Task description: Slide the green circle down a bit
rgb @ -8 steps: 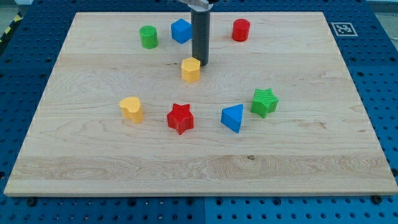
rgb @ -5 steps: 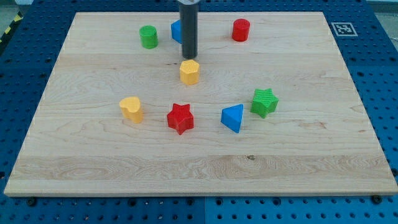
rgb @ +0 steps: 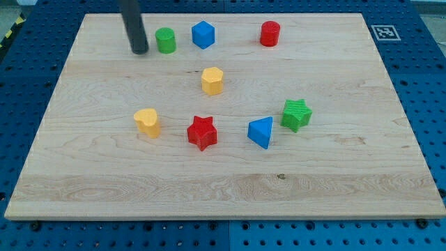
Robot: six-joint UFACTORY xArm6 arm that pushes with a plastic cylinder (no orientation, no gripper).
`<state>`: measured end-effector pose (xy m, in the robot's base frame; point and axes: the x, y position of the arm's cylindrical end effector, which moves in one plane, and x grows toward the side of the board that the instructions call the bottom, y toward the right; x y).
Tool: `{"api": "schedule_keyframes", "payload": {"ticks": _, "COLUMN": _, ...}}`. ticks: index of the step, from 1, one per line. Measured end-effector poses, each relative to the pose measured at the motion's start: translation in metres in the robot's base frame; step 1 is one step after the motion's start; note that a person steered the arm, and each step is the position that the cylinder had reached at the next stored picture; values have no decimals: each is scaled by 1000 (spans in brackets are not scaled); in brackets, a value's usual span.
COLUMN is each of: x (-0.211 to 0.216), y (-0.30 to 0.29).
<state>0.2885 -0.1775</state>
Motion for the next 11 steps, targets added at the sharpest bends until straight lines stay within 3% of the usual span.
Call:
{"api": "schedule_keyframes", "payload": {"ticks": 1, "x": -52, "y": -4}}
{"api": "schedule_keyframes", "payload": {"ticks": 2, "x": -72, "y": 7}}
{"api": "schedule_keyframes", "payload": {"ticks": 4, "x": -63, "y": 26}}
{"api": "schedule_keyframes", "payload": {"ticks": 6, "x": -18, "y": 31}}
{"api": "schedule_keyframes", "payload": {"ticks": 9, "x": -30, "y": 67}}
{"api": "schedule_keyframes", "payload": {"ticks": 11, "x": 0, "y": 96}}
